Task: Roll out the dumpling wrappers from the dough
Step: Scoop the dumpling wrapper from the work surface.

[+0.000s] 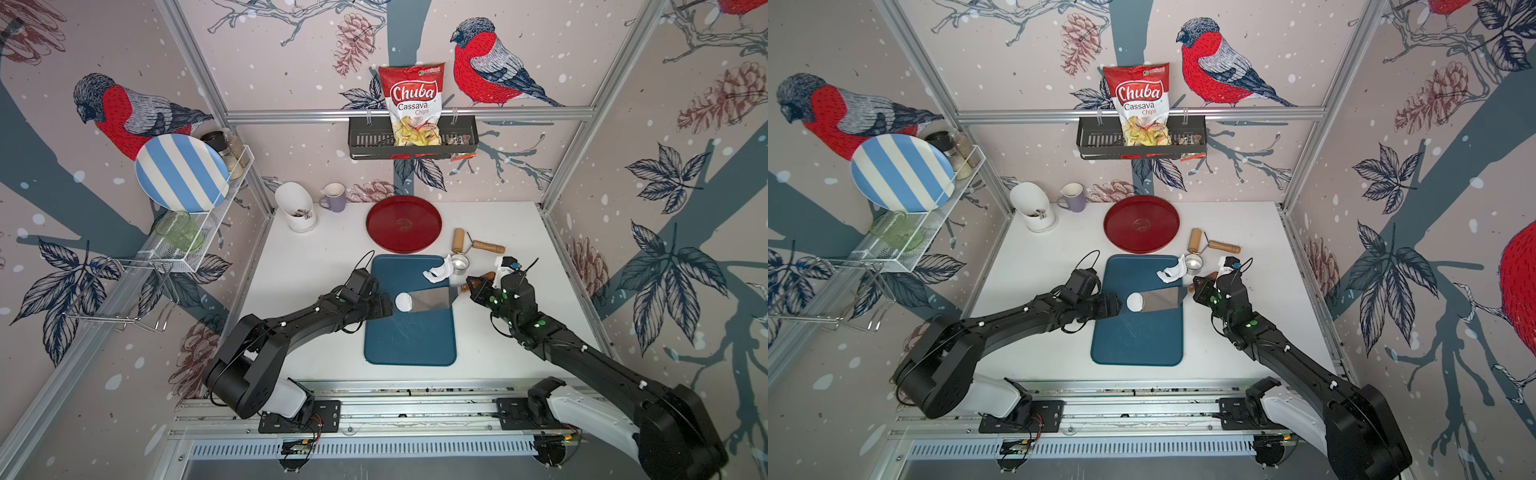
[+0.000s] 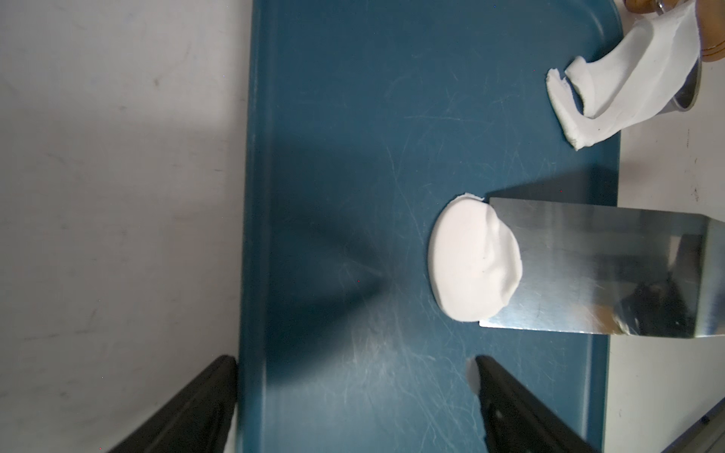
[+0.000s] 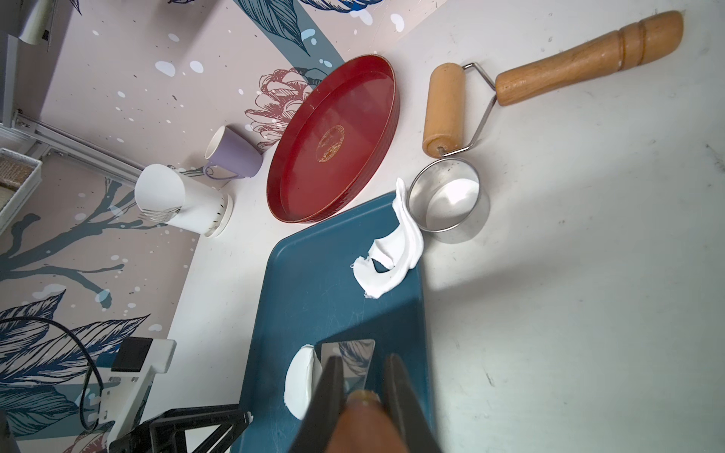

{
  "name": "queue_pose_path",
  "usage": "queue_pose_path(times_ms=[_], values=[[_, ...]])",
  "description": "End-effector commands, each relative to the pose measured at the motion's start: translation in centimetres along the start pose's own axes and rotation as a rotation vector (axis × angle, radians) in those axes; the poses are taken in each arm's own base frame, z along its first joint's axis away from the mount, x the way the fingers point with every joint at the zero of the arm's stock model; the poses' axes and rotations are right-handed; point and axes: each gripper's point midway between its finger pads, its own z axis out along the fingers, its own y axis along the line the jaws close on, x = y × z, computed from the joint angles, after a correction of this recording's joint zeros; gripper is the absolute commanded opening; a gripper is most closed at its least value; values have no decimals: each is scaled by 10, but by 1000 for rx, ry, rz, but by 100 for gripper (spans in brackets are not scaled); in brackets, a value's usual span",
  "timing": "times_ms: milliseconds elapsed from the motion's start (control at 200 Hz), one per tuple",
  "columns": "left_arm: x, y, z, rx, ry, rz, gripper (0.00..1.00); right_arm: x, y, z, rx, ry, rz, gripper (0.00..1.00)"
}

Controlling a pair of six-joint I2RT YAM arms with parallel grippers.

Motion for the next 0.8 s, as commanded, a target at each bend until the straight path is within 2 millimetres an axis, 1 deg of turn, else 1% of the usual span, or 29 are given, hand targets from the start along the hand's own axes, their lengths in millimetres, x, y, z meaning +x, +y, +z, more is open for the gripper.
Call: queue_pose_path(times_ms=[0, 225, 555, 795], values=[[-5, -6, -1, 21, -19, 10, 95, -12, 18, -3, -80, -38, 29, 0], [-6, -6, -1, 22, -22, 11, 95, -14, 18, -5, -84, -40, 36, 0], [-4, -5, -1, 20, -19, 10, 95, -10, -3, -7, 12, -26, 18, 0], [-6, -6, -1, 16, -21, 12, 95, -4, -9, -5, 26, -17, 22, 0]])
